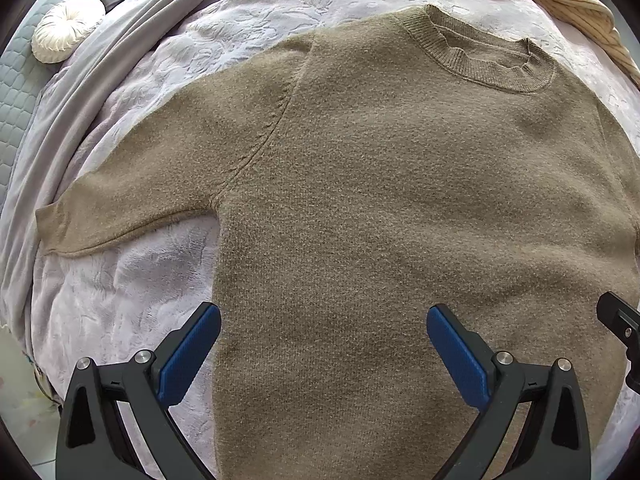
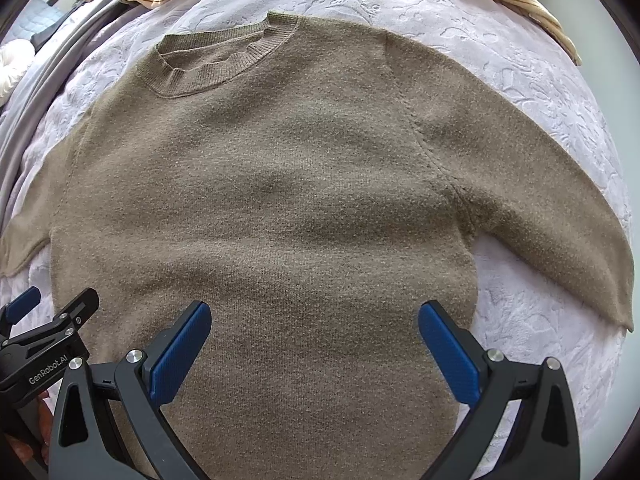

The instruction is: Fold small clothes

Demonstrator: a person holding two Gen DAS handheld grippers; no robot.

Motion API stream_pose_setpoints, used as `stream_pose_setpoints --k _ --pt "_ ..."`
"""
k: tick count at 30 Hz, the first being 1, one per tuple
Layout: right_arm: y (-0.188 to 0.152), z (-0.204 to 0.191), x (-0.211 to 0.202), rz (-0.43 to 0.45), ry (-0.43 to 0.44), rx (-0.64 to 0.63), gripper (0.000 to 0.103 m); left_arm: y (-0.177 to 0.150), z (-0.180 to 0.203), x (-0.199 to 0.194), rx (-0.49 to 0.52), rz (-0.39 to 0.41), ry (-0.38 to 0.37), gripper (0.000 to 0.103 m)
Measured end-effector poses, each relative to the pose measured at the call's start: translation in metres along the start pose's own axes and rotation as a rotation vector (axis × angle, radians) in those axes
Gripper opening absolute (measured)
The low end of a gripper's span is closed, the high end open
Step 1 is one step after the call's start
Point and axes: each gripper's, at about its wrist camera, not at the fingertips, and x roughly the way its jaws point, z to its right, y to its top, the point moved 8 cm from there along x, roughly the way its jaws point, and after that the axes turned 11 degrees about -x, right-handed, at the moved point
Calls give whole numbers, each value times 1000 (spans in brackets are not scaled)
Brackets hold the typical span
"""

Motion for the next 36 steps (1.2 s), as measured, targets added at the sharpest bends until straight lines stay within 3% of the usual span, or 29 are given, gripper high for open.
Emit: stream_pose_setpoints --k 3,36 --pt "-1 0 0 0 0 0 103 3 -4 -1 2 26 30 103" --pt "-3 17 1 -10 -17 2 103 5 -7 -2 -1 7 6 103"
